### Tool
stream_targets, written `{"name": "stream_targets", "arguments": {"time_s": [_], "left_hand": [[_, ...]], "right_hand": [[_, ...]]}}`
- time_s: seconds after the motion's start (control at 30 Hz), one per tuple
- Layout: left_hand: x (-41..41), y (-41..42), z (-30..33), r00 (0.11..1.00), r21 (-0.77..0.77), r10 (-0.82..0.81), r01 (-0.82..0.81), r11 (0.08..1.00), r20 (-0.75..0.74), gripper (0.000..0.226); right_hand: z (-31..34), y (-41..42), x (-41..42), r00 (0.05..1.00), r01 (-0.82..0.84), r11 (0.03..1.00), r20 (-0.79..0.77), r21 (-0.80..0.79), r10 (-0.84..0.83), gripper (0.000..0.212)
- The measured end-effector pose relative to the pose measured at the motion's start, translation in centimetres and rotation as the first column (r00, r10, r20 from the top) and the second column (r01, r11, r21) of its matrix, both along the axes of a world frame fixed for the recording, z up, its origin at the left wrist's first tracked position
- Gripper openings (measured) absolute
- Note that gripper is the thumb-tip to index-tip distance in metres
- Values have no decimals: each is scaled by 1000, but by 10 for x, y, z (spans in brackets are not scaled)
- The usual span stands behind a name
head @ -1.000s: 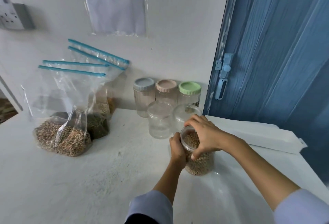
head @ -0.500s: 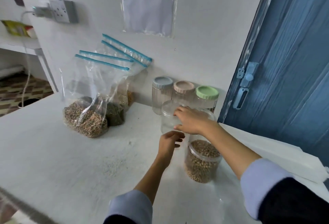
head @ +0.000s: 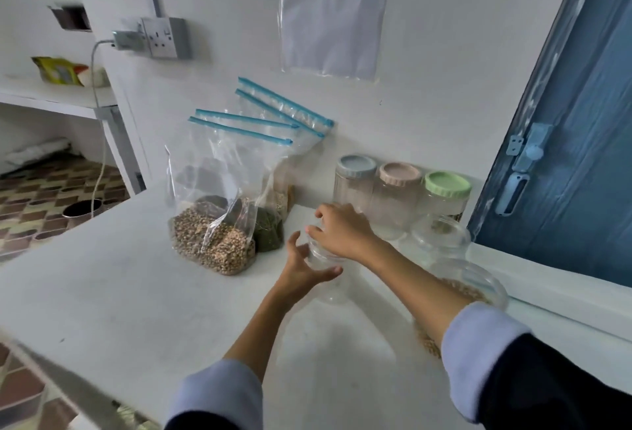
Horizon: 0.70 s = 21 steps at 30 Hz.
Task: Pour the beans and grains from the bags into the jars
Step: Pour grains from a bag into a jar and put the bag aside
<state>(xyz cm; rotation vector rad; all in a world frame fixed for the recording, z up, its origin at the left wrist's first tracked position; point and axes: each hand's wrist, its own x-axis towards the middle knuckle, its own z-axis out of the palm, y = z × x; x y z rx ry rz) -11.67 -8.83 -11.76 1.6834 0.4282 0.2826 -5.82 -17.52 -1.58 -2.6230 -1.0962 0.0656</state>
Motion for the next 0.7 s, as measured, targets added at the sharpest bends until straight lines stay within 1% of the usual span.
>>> {"name": "stream_targets", "arguments": {"time_s": [0.03,0.07,0.1,0.13,0.17,0.2,0.23,0.27,0.33,0.37,0.4,0.47,0.53,0.63,0.67,0.7], "left_hand": [[-3,4,1,1000,-19,-14,15,1000,14,115],[-5,10,2,999,-11,-36,36,999,23,119],[-5,16,0,998,46,-59,59,997,13,121],[-5,23,-2,996,159,-94,94,983,-7,116],[-6,27,-4,991,306,-126,133,943,-42,104],[-9,32,-4,986,448,-151,164,879,-64,91],[-10,36,-7,980,513,-189,190,837,-55,80],[-13,40,-9,971,468,-236,223,855,-31,70],[-22,45,-10,948,283,-312,282,917,63,54],[-25,48,-8,936,188,-337,314,931,104,52],[-27,51,-8,929,116,-343,328,937,139,56],[-25,62,-12,915,69,-364,358,931,173,68],[-27,71,-9,886,68,-429,424,903,177,71],[-27,89,-12,843,26,-520,522,853,136,78],[-28,91,-11,831,20,-542,544,839,127,75],[-28,90,-10,816,22,-566,568,823,117,65]], "right_hand": [[-1,10,-3,998,59,996,9,-69,-58,57],[-3,19,-6,990,131,982,-33,-139,-136,66],[-6,28,-10,970,193,961,-107,-200,-217,74],[-11,37,-13,943,238,940,-174,-246,-285,81],[-17,45,-16,927,262,925,-195,-276,-321,85],[-23,54,-20,921,286,912,-180,-293,-347,88],[-28,62,-24,922,309,904,-140,-295,-361,89],[-33,69,-29,924,337,898,-85,-284,-373,87],[-41,77,-38,919,389,891,34,-232,-392,76],[-45,80,-42,913,408,891,71,-201,-402,68],[-46,81,-45,909,417,893,88,-168,-408,61],[-47,81,-49,918,393,911,115,-122,-380,49],[-48,76,-50,950,293,953,133,-77,-281,41],[-47,66,-51,993,91,996,83,-15,-89,32],[-46,63,-53,998,26,998,47,62,-29,28],[-42,62,-57,1000,-14,986,-10,164,15,26]]}}
